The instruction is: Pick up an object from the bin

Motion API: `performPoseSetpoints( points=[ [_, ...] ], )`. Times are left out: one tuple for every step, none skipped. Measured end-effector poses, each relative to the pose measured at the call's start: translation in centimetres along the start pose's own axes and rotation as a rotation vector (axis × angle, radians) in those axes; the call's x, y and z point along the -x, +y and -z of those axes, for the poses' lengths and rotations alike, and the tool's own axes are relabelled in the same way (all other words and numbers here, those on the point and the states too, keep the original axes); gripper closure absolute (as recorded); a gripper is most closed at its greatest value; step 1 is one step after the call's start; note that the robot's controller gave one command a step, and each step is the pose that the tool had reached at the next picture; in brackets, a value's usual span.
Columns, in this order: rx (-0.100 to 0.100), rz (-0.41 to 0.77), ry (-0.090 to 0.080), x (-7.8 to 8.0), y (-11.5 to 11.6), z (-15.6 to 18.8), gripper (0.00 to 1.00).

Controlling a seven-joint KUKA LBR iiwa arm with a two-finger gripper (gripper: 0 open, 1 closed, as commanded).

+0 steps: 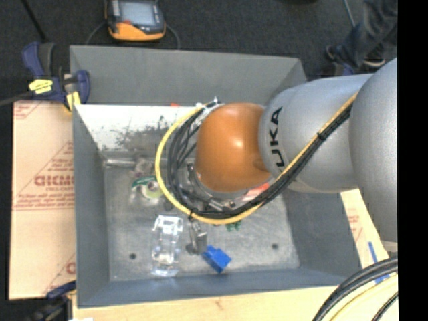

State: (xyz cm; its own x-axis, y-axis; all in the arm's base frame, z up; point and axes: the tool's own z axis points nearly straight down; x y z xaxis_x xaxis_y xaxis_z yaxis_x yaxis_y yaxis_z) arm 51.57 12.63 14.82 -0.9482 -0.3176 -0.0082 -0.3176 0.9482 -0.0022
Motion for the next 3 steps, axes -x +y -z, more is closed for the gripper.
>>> performPoseSetpoints(
  points=[
    [0.002, 0.181, 0.013, 5.03, 0.11, -6.91, 0.0],
    [0.001, 0.176, -0.009, 5.59, 0.12, -6.3, 1.0],
    [0.003, 0.175, -0.012, 5.49, 0.24, -6.67, 0.0]
  ],
)
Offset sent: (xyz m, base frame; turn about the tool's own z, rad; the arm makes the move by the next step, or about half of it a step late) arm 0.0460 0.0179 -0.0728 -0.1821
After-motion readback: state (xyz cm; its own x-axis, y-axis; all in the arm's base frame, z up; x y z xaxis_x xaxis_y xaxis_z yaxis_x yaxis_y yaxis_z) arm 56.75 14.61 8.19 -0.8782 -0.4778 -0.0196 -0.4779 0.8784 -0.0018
